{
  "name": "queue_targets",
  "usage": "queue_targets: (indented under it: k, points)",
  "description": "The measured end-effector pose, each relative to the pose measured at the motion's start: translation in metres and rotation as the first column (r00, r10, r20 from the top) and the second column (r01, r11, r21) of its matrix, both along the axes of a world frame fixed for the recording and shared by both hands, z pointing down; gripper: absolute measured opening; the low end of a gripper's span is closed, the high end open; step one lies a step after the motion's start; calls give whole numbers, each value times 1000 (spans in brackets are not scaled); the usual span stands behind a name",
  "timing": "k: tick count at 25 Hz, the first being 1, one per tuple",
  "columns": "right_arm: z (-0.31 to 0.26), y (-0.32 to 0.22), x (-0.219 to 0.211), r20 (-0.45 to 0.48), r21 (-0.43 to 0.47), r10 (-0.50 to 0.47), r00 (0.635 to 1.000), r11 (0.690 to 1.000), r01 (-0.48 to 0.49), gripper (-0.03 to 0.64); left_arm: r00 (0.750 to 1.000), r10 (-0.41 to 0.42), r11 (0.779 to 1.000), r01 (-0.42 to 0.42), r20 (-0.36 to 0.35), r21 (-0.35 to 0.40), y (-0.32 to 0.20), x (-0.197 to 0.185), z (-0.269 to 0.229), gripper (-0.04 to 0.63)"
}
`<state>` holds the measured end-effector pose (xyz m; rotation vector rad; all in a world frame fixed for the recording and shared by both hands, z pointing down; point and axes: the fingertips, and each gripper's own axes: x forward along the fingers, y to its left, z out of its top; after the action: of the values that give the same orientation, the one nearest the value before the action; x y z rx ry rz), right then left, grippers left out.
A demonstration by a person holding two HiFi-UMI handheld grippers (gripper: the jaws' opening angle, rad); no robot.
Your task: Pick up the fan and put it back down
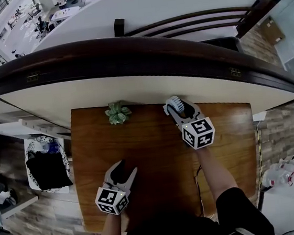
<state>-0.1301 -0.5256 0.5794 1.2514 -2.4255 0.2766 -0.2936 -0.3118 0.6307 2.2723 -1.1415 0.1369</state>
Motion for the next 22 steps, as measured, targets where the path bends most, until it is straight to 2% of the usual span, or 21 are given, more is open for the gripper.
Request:
queue_targets:
  k: [12, 22]
  points:
    - [8, -4, -4, -13, -13, -9, 1000, 1000, 9, 192, 1000, -1, 1000, 1, -15, -7, 9, 3, 0, 201]
    - [-20, 15, 6, 31, 26, 25, 999, 999, -26, 219, 1000, -16, 999, 16, 2, 33, 15, -1, -15, 201]
